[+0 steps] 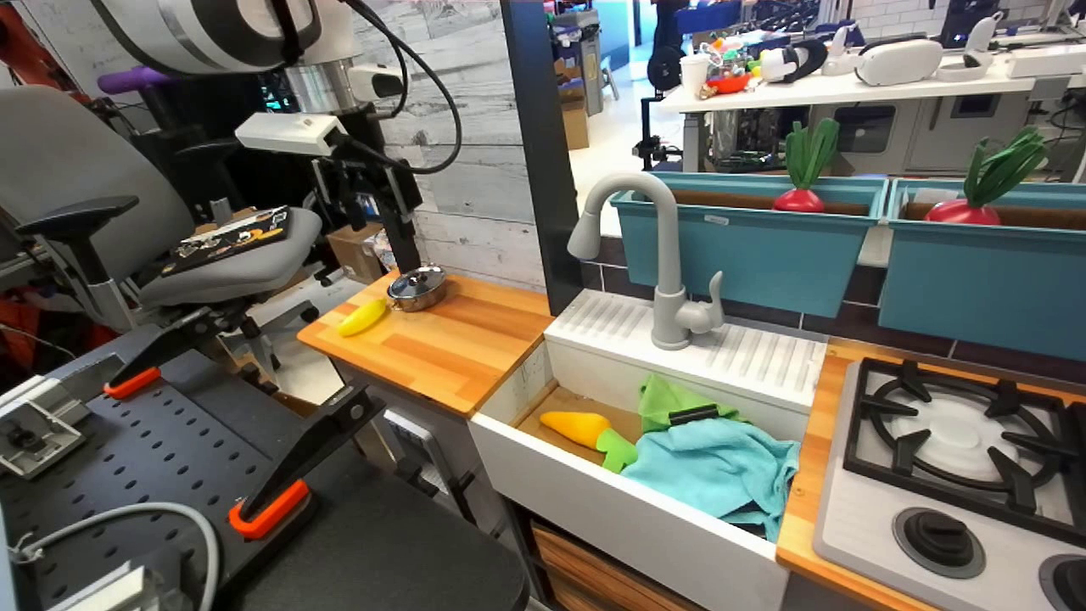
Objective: Remove the lid from the pot
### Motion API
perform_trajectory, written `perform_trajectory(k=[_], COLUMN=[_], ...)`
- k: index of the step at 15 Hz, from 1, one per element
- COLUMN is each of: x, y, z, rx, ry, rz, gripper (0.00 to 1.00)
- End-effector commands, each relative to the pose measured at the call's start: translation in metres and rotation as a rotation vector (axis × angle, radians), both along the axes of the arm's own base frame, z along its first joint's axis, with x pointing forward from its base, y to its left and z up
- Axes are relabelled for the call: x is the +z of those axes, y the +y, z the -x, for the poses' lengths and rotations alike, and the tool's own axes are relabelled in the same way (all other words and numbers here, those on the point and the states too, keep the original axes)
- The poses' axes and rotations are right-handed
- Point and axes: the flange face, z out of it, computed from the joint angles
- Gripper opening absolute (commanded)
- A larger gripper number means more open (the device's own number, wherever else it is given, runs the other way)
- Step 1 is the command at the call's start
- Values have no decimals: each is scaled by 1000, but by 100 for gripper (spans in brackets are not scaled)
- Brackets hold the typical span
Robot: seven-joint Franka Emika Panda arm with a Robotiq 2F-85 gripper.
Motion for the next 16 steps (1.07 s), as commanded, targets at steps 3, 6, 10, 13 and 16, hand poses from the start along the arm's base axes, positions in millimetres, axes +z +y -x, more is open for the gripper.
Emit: perform_trajectory(k=[3, 6, 10, 13, 16], x=[-39, -57, -71, -75, -82], y=[28, 41, 47, 47, 48], z=[-19, -20, -26, -36, -44], rx=[34, 62, 76, 79, 79], ry=[14, 26, 56, 54, 52], rz=[102, 143, 167, 172, 181], gripper=[100, 100, 100, 100, 100])
